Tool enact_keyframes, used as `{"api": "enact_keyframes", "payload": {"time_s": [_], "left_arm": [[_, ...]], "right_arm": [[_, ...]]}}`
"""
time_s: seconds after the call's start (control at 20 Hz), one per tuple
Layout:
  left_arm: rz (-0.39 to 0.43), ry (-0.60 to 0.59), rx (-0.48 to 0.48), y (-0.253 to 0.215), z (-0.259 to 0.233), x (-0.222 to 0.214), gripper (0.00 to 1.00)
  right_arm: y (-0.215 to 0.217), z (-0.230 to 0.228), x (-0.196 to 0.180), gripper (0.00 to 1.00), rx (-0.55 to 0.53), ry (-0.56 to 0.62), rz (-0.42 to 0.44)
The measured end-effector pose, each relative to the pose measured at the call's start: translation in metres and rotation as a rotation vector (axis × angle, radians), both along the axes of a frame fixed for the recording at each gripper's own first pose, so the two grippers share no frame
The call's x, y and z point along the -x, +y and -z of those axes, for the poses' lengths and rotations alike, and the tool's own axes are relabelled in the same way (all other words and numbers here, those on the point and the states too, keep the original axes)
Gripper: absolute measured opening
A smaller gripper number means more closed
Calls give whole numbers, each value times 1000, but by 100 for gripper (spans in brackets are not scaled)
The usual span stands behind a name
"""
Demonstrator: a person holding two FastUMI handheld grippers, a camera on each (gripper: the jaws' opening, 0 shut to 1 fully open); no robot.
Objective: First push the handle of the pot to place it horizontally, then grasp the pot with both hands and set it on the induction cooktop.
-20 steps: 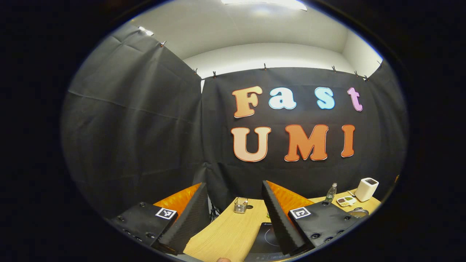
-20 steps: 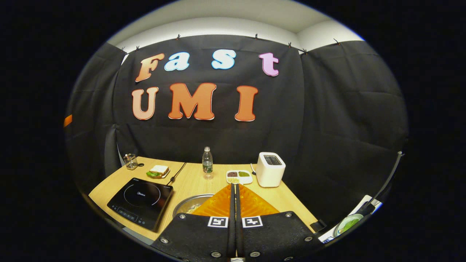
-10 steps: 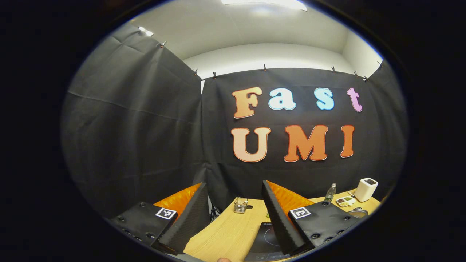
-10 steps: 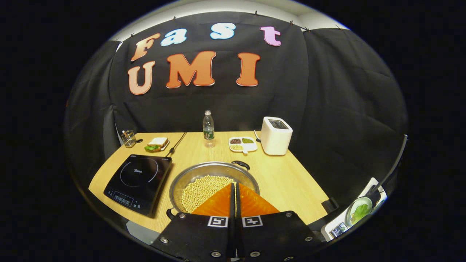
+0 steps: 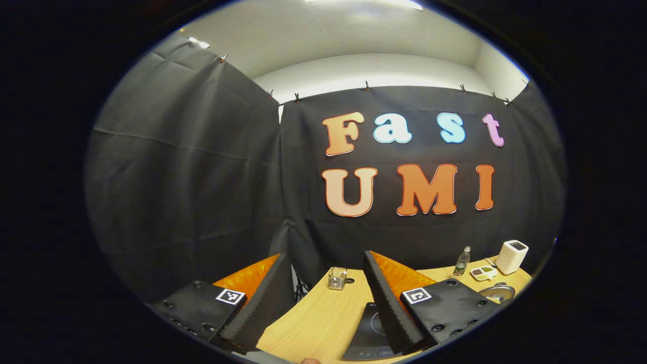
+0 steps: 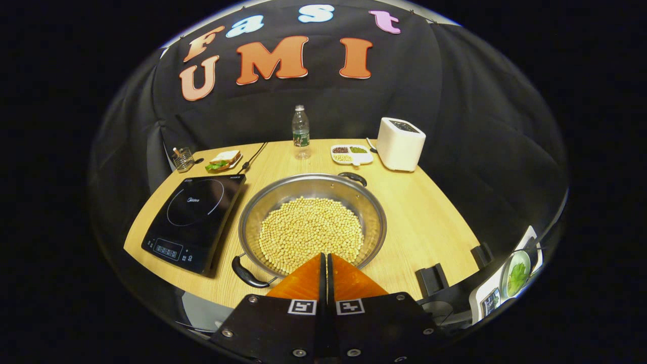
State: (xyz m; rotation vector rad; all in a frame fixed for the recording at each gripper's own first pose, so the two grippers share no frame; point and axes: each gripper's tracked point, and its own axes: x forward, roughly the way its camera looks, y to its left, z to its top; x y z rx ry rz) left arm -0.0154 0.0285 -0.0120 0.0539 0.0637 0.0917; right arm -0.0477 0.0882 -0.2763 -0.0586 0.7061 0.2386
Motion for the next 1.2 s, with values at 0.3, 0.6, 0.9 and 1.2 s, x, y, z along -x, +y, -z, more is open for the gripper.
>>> {"api": "enact_keyframes", "payload": {"time_s": [0.3, 0.6, 0.9, 1.2], "left_arm": [[-2, 11, 6, 2, 4, 1, 98], [-14, 32, 17, 8, 13, 3, 98], [-31, 55, 5, 15, 21, 5, 98], [-60, 54, -4, 31, 22, 8, 98]], "right_arm": [[15, 27, 23, 0, 28, 82, -47], [29, 45, 34, 0, 40, 138, -78], [49, 63, 43, 0, 73, 190, -144], [72, 75, 49, 0, 102, 228, -203]]}}
